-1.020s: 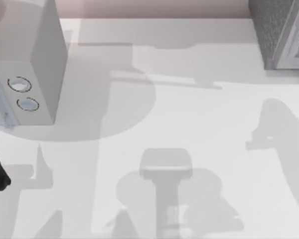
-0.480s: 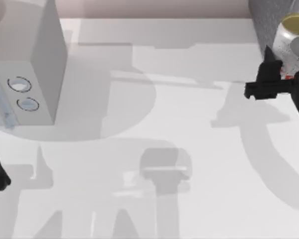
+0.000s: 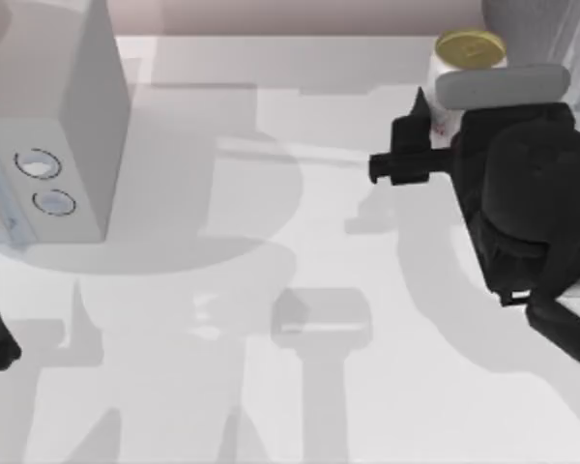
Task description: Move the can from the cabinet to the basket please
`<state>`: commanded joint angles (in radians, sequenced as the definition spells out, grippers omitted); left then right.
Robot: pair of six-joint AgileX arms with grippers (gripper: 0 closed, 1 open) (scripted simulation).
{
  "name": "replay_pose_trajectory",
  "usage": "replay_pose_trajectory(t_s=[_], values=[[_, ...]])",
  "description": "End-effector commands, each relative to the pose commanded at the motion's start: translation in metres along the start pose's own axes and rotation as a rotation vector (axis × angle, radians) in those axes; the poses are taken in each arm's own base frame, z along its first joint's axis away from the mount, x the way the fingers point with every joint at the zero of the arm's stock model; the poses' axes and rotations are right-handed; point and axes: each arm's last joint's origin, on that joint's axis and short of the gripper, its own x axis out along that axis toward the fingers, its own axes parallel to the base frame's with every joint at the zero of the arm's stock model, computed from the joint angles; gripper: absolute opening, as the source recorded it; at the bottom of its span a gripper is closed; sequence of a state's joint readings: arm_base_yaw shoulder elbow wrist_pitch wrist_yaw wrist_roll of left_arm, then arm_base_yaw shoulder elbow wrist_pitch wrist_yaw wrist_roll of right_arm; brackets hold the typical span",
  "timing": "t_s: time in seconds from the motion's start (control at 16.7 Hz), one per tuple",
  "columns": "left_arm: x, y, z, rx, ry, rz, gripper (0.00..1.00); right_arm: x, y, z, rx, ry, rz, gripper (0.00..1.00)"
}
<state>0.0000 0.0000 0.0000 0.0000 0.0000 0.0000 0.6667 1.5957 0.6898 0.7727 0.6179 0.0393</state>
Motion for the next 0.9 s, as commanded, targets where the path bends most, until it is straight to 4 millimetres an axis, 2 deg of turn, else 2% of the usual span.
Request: replay_pose_trajectory(t_s=[0.42,0.9], values=[[0.0,0.0,0.0,0.0,0.0,0.0,1.0,0.018,0.066,-0.033,-0.006,-0.018,-0.009,0.0],[0.0,0.0,0.0,0.0,0.0,0.0,1.0,0.021,0.138,-0.081,0.014,-0.057,-0.024,0.0]])
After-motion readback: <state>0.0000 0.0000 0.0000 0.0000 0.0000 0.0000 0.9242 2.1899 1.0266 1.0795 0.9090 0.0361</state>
